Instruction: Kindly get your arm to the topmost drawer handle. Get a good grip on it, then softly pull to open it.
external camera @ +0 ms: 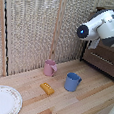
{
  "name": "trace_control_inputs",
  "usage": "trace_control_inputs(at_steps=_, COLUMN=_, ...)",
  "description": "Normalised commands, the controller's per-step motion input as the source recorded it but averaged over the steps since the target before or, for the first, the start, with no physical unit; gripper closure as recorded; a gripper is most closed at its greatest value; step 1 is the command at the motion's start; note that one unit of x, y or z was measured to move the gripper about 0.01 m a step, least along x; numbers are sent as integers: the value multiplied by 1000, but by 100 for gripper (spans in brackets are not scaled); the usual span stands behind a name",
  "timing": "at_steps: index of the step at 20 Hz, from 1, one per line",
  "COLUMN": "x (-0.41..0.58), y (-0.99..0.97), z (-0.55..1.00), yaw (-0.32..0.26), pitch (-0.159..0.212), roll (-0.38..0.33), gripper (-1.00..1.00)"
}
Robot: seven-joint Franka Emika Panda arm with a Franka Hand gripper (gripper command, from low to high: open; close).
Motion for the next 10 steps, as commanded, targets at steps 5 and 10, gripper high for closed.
trace_control_inputs(at_steps=5, x=480, y=530, z=12, yaw=-129, pitch=18, roll=0, gripper=100)
trace_control_inputs(at_steps=10, x=524, y=231, z=3, yaw=-89, pitch=47, roll=0, gripper=-100)
